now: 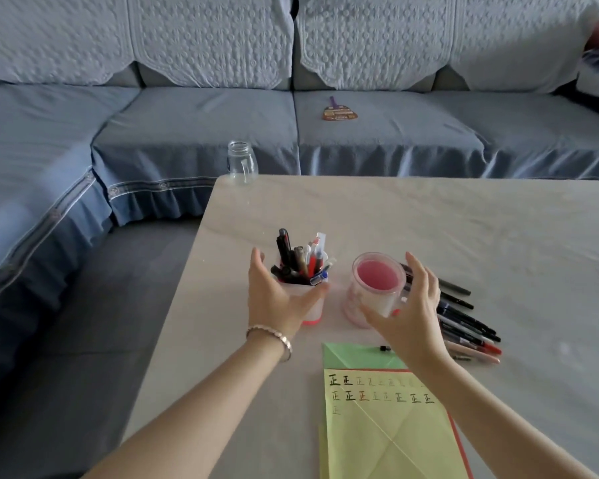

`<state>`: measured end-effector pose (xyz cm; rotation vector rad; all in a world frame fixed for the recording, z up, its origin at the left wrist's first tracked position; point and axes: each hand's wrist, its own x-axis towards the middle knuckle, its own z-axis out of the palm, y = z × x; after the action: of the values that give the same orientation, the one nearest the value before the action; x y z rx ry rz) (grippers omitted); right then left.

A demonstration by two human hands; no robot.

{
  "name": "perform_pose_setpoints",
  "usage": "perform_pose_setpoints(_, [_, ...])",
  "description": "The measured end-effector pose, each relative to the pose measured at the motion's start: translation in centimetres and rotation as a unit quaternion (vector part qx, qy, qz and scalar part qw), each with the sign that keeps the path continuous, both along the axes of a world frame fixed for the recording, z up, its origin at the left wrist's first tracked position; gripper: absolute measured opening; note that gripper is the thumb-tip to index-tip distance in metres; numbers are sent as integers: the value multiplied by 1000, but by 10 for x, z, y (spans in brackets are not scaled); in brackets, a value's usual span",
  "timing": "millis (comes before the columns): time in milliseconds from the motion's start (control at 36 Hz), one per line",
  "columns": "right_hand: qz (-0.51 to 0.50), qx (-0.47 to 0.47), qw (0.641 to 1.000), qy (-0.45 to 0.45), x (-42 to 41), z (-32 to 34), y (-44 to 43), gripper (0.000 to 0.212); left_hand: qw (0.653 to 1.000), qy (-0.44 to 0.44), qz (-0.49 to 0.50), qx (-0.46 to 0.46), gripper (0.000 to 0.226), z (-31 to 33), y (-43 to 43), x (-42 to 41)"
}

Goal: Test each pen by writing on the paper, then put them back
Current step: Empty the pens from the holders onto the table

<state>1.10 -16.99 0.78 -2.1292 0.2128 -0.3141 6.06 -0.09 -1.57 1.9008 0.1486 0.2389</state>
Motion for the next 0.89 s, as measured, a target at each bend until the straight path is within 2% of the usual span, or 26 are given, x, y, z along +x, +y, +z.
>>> perform_pose_setpoints(28, [13, -13, 1000, -16, -5, 4, 2, 92, 1000, 10, 3, -3, 88, 2, -3, 4])
perform_pose_setpoints(83, [50, -43, 997, -33, -14, 11, 3, 78, 1000, 25, 2, -6, 105, 2, -10, 9])
perform_pose_setpoints(139, [97, -68, 993, -26, -22, 16, 1, 73, 1000, 26, 15, 2, 111, -3, -11, 11])
perform_pose_setpoints(361, [179, -115, 977, 20, -32, 21, -1, 60, 999, -20, 5, 39, 97, -12, 0, 6])
perform_pose_setpoints(472, [195, -105, 974, 52, -32, 16, 8, 70, 997, -31, 6, 74, 98, -2, 11, -11])
perform_pose_setpoints(583, [217, -70, 970, 91, -30, 4, 24, 104, 998, -33, 1, 62, 113, 22, 21, -44])
perform_pose_setpoints(667, [234, -26, 968, 86, -31, 4, 36, 119, 998, -39, -40, 21, 124, 51, 23, -70])
perform_pose_setpoints(722, [232, 46, 971, 39, -34, 12, 40, 106, 996, -40, -81, 4, 121, 64, 22, -82])
perform_pose_setpoints(806, [206, 85, 974, -32, -47, 26, 32, 81, 983, -70, -171, 11, 97, 67, 18, -90])
perform_pose_setpoints(889, [162, 66, 984, -37, -62, 27, 7, 85, 965, -50, -257, -36, 91, 54, 12, -84])
